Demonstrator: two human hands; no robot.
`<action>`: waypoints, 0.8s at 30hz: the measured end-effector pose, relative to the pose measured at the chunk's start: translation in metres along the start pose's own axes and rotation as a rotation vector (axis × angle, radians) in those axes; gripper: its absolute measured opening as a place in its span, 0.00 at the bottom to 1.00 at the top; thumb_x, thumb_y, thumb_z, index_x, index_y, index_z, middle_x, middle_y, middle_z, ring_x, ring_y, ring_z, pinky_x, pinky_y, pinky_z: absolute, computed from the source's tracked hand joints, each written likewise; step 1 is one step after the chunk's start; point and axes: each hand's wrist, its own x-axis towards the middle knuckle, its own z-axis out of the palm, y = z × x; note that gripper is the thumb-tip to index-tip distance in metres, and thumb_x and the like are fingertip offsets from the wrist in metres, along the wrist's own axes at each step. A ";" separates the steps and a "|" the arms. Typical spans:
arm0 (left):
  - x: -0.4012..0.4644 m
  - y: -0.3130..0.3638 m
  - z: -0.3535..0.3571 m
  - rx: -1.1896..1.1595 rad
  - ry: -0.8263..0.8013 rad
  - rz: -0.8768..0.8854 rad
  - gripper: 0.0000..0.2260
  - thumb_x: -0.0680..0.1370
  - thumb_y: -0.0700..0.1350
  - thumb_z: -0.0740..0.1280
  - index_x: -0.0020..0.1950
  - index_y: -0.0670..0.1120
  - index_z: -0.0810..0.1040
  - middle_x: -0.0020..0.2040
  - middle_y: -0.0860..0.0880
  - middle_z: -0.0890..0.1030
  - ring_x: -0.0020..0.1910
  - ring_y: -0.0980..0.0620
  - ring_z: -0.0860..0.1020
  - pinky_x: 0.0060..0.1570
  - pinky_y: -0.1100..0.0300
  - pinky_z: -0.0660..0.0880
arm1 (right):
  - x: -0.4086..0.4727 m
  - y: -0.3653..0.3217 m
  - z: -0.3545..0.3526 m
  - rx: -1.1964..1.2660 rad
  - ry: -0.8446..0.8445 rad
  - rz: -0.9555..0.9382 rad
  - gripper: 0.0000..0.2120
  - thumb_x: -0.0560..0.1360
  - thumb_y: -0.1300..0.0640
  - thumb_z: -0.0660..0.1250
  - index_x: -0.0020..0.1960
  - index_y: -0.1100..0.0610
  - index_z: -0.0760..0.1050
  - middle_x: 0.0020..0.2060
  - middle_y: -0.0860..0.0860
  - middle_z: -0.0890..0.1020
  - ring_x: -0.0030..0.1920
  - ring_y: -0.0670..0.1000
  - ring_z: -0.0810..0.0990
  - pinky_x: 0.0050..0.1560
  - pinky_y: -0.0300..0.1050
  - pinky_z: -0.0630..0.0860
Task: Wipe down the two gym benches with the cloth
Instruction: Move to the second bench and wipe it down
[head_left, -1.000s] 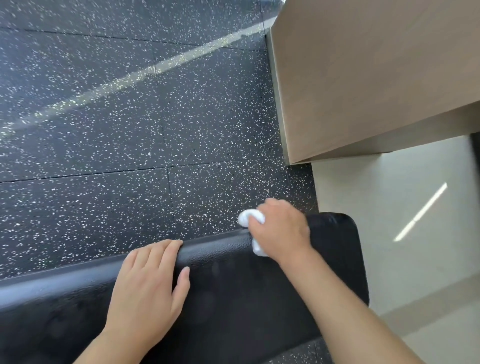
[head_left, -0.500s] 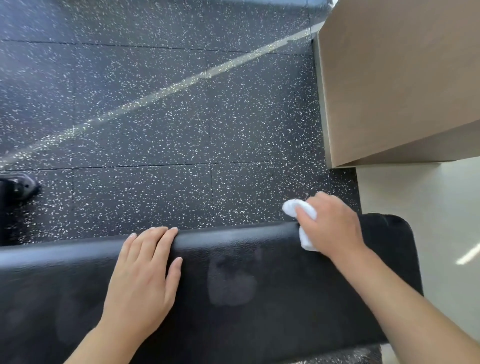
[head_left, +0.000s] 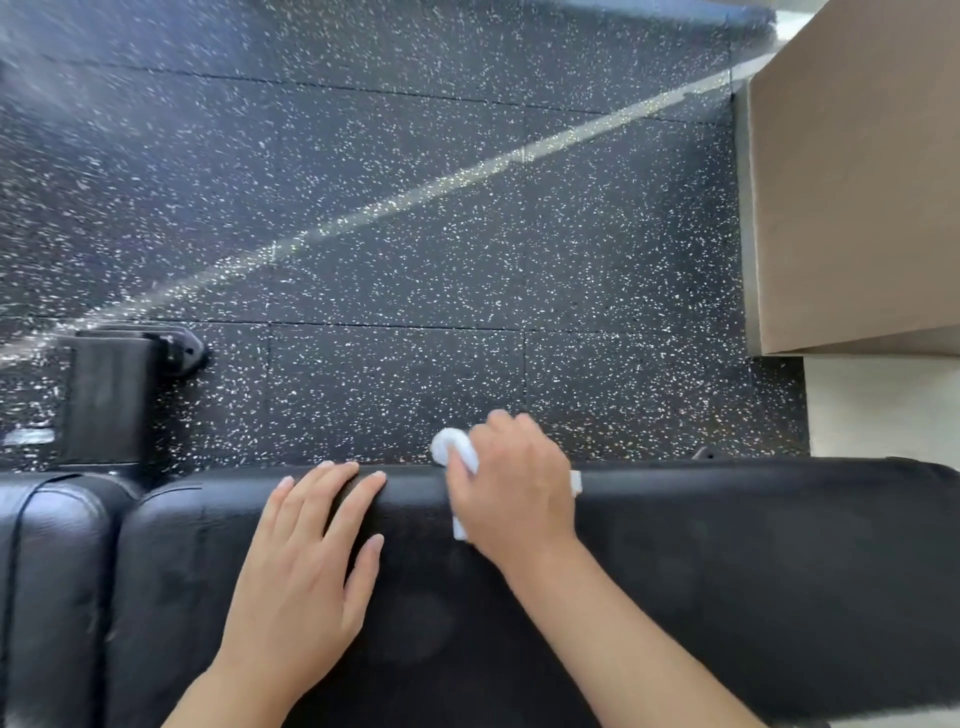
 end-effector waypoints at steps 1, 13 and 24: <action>-0.004 -0.014 -0.006 0.004 0.000 -0.020 0.24 0.82 0.52 0.59 0.75 0.43 0.76 0.73 0.44 0.75 0.74 0.39 0.72 0.78 0.39 0.62 | 0.001 -0.027 0.009 0.016 0.003 -0.020 0.15 0.75 0.47 0.59 0.33 0.53 0.71 0.34 0.49 0.75 0.36 0.54 0.74 0.33 0.48 0.66; -0.063 -0.137 -0.053 -0.038 0.057 -0.188 0.26 0.81 0.52 0.60 0.74 0.40 0.75 0.71 0.43 0.76 0.68 0.39 0.75 0.75 0.39 0.66 | 0.017 -0.194 0.060 0.050 -0.054 -0.093 0.16 0.78 0.47 0.60 0.37 0.54 0.74 0.37 0.50 0.76 0.38 0.55 0.75 0.35 0.51 0.73; -0.069 -0.136 -0.060 -0.042 0.081 -0.229 0.23 0.78 0.50 0.60 0.69 0.41 0.77 0.70 0.46 0.77 0.69 0.41 0.75 0.73 0.34 0.67 | 0.016 -0.246 0.073 0.097 0.044 -0.207 0.15 0.79 0.47 0.66 0.39 0.54 0.76 0.38 0.51 0.77 0.40 0.55 0.76 0.37 0.51 0.75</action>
